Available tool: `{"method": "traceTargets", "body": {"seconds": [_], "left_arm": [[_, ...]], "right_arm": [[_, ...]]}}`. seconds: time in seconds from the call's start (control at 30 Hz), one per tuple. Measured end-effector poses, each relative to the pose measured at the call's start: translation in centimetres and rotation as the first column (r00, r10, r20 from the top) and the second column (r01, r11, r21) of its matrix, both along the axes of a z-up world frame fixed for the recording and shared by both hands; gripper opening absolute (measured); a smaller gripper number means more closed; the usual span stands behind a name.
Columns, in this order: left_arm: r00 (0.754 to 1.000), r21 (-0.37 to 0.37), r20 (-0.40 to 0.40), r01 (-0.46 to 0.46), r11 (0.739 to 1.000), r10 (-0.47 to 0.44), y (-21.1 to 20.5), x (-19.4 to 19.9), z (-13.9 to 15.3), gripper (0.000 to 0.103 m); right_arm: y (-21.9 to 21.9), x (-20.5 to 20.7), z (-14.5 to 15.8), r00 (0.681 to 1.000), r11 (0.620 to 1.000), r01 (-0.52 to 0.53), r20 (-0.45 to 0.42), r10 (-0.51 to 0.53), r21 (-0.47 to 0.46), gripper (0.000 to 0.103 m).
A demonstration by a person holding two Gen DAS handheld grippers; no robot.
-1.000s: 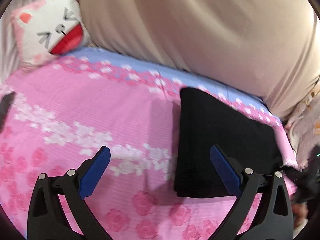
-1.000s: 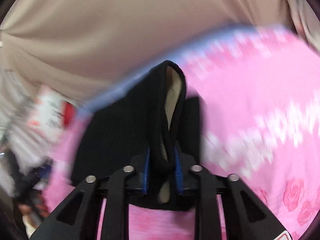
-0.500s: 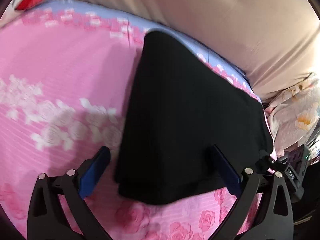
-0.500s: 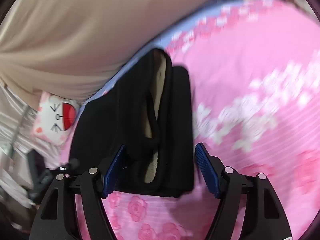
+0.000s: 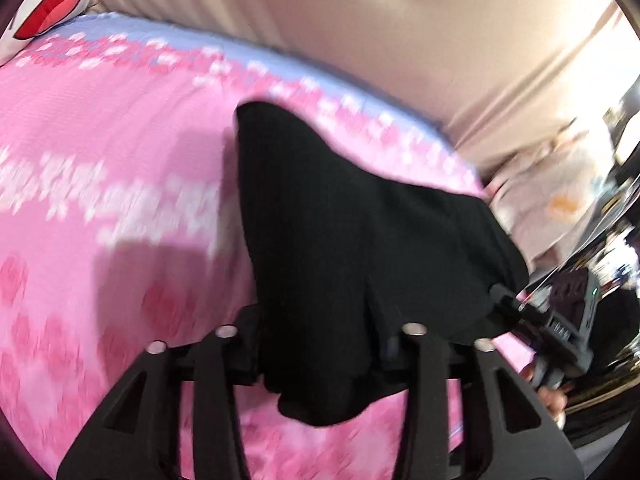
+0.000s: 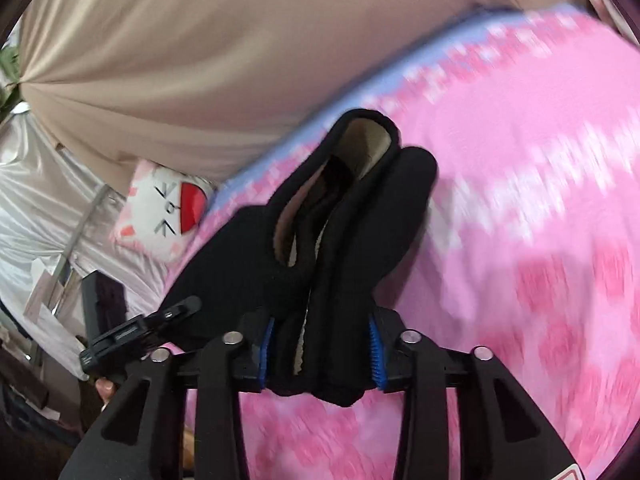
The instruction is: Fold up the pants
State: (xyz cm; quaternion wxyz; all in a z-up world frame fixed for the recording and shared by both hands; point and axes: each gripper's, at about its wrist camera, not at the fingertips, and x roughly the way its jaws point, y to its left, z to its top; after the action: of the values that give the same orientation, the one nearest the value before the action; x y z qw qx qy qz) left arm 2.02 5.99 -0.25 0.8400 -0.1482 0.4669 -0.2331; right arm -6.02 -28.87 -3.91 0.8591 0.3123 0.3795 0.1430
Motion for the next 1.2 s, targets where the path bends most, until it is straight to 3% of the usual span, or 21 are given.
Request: {"method": "traceTargets", "body": {"seconds": [0.07, 0.1, 0.13, 0.17, 0.23, 0.3, 0.33, 0.37, 0.4, 0.5, 0.6, 0.63, 0.7, 0.87, 1.1, 1.2], "left_arm": [[0.999, 0.074, -0.005, -0.043, 0.996, 0.044, 0.2, -1.0, -2.0, 0.057], [0.998, 0.067, -0.01, -0.055, 0.996, 0.055, 0.4, -1.2, -2.2, 0.057], [0.997, 0.042, -0.005, -0.078, 0.996, 0.078, 1.0, -1.8, -1.7, 0.057], [0.995, 0.039, 0.018, -0.099, 0.994, 0.099, 1.5, -2.3, -0.9, 0.056], [0.98, 0.082, 0.144, -0.15, 0.985, 0.138, 1.8, -3.3, 2.3, 0.056], [0.953, 0.125, 0.264, -0.187, 0.974, 0.149, 1.2, -3.5, 5.0, 0.065], [0.941, 0.143, 0.305, -0.197, 0.97, 0.147, 0.4, -2.9, 6.1, 0.081], [0.938, 0.147, 0.313, -0.202, 0.968, 0.149, -0.3, -2.2, 6.5, 0.089], [0.939, 0.14, 0.315, -0.188, 0.972, 0.137, -1.3, -1.4, 6.6, 0.089], [0.956, 0.208, 0.274, -0.162, 0.965, 0.102, -4.6, 2.3, 4.4, 0.088], [0.969, 0.298, 0.219, -0.177, 0.938, 0.113, -5.9, 4.9, 0.9, 0.086], [0.972, 0.312, 0.2, -0.182, 0.932, 0.123, -5.8, 5.4, -0.2, 0.087], [0.977, 0.303, 0.163, -0.181, 0.936, 0.136, -5.2, 5.6, -1.5, 0.088], [0.979, 0.258, 0.141, -0.18, 0.949, 0.147, -3.3, 5.3, -1.6, 0.093], [0.971, 0.241, 0.226, -0.134, 0.961, 0.079, -2.1, -0.8, 1.4, 0.097], [0.975, 0.265, 0.218, -0.095, 0.96, 0.036, -3.7, -2.9, 1.0, 0.097]], "right_arm": [[-0.6, -0.3, -2.2, 0.995, 0.995, 0.063, -0.072, -0.069, -0.077, 0.053], [-1.2, -1.0, -2.7, 0.993, 0.994, 0.093, -0.069, -0.097, -0.051, 0.052], [-1.8, -1.9, -2.1, 0.991, 0.991, 0.131, -0.039, -0.131, -0.013, 0.05], [-1.9, -2.7, -0.9, 0.987, 0.986, 0.16, 0.002, -0.16, -0.041, 0.045], [-0.9, -4.1, 3.3, 0.971, 0.951, 0.225, 0.128, -0.202, -0.211, 0.03], [1.0, -3.8, 6.9, 0.964, 0.931, 0.214, 0.218, -0.153, -0.295, 0.016], [2.0, -3.2, 7.8, 0.966, 0.936, 0.182, 0.232, -0.113, -0.303, 0.011], [2.9, -2.2, 8.4, 0.968, 0.939, 0.15, 0.239, -0.075, -0.309, 0.01], [4.0, -1.1, 8.7, 0.968, 0.94, 0.12, 0.246, -0.039, -0.321, 0.01], [6.7, 4.1, 6.8, 0.982, 0.918, 0.055, 0.189, 0.022, -0.393, 0.009], [5.1, 8.4, 2.3, 0.997, 0.895, 0.072, 0.064, -0.049, -0.441, 0.0], [3.7, 9.1, 0.5, 0.996, 0.909, 0.087, 0.036, -0.079, -0.408, 0.0], [2.7, 8.9, 0.6, 0.995, 0.953, 0.095, 0.03, -0.091, -0.288, 0.0], [1.9, 3.6, 4.0, 0.983, 0.937, 0.16, 0.134, -0.123, -0.311, 0.008], [0.5, -4.4, 1.2, 0.993, 0.945, 0.116, 0.065, -0.101, -0.307, 0.013], [1.9, -5.5, 0.4, 0.996, 0.953, 0.072, 0.07, -0.053, -0.295, 0.014]]}}
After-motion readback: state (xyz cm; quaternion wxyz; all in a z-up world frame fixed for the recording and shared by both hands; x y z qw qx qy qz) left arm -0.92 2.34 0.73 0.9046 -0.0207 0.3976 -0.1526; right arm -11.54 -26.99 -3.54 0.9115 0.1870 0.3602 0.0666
